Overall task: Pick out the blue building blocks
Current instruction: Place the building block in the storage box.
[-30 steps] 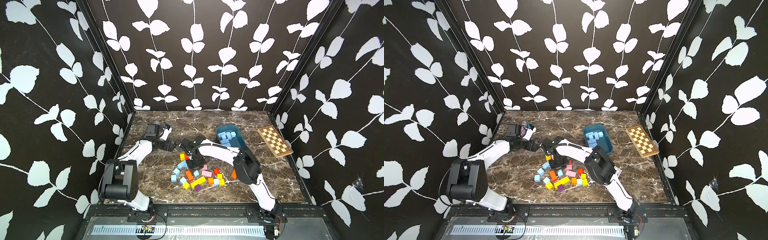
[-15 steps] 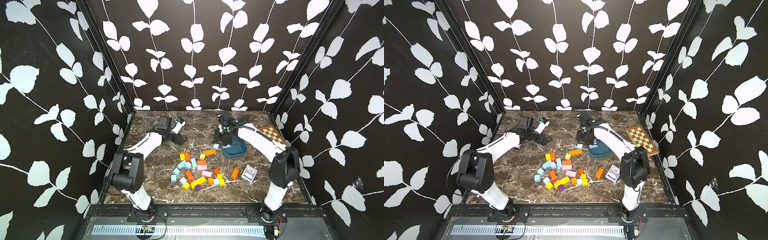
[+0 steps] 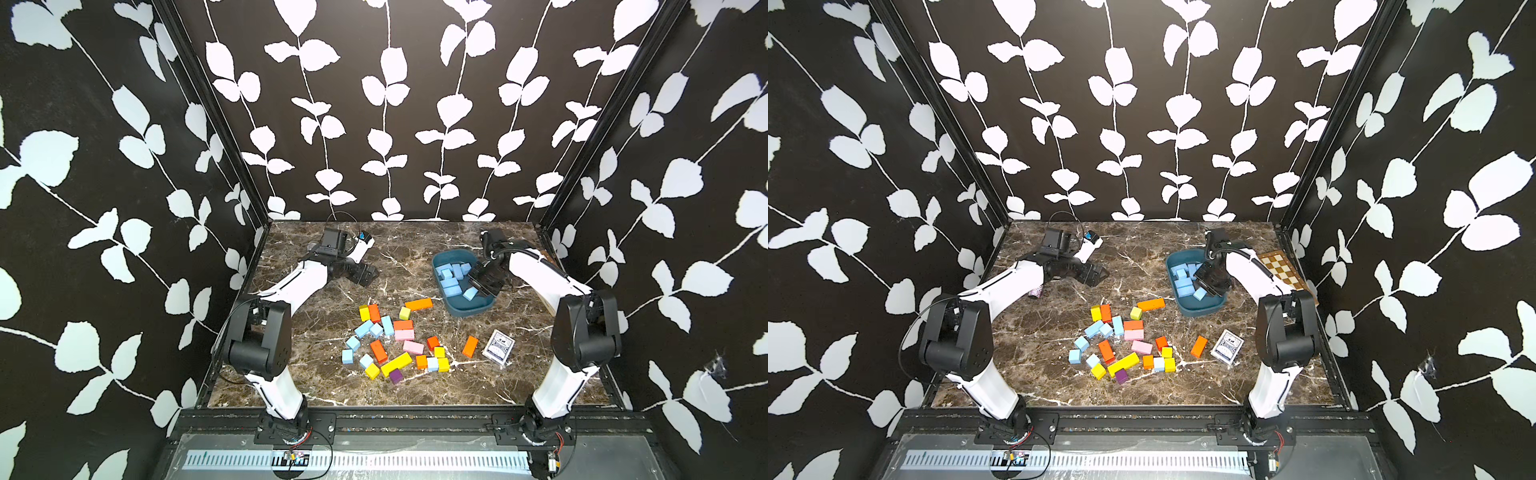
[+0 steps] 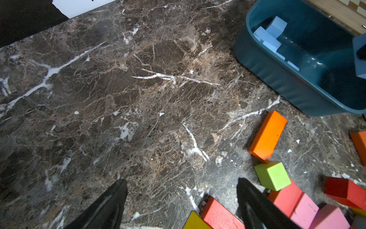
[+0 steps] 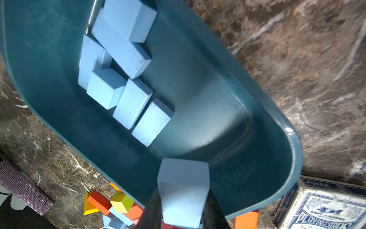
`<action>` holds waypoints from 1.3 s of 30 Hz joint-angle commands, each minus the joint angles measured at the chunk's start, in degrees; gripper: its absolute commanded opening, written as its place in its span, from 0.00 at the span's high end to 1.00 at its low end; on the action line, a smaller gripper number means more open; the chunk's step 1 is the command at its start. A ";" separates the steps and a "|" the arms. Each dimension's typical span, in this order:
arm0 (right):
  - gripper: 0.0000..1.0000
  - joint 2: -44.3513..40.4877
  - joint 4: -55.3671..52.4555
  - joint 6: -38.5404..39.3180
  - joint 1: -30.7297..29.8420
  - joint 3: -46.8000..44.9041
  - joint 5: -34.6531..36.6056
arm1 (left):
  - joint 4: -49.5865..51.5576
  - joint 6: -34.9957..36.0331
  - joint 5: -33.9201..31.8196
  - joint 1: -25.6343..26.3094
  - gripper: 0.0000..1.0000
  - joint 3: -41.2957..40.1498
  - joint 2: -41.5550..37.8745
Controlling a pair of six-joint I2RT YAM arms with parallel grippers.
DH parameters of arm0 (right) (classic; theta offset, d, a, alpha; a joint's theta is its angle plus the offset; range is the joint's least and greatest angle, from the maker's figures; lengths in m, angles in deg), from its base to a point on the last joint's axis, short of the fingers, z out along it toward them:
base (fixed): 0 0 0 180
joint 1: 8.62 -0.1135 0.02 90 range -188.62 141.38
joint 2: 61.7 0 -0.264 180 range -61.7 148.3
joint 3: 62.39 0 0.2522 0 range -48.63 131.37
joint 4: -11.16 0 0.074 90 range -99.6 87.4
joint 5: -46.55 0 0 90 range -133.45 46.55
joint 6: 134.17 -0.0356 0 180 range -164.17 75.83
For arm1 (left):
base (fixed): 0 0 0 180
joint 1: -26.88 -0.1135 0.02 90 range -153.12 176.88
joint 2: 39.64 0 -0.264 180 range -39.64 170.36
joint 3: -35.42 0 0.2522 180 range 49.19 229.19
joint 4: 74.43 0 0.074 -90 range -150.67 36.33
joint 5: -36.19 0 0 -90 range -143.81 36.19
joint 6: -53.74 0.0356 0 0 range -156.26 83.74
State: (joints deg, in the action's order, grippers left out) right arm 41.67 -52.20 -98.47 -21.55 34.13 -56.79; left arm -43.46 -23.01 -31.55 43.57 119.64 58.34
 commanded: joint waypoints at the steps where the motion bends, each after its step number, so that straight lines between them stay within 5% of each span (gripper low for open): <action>1: 0.76 3.94 -1.58 5.78 0.30 5.29 -0.29 | -0.20 -0.16 0.83 0.17 0.12 -0.10 -1.21; 7: 0.76 15.37 -17.61 29.88 0.28 22.38 3.06 | -0.22 0.62 0.84 0.19 0.12 -0.12 -1.38; 14: 0.75 23.61 -26.80 45.22 0.27 32.13 4.95 | 0.51 1.99 0.56 0.20 0.12 0.60 -1.03; 33: 0.65 31.78 -26.46 54.14 0.32 40.72 4.74 | 0.98 1.38 1.21 0.17 0.12 -0.44 -0.89; 39: 0.52 32.16 -26.14 53.93 0.29 40.71 4.46 | 1.34 1.51 1.03 0.18 0.12 -0.50 -0.88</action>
State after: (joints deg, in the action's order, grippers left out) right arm 73.59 -75.78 -45.07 -21.31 73.59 -52.05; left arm -43.13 -21.70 -31.11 43.57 119.55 58.34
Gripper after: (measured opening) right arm 0.472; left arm 0.882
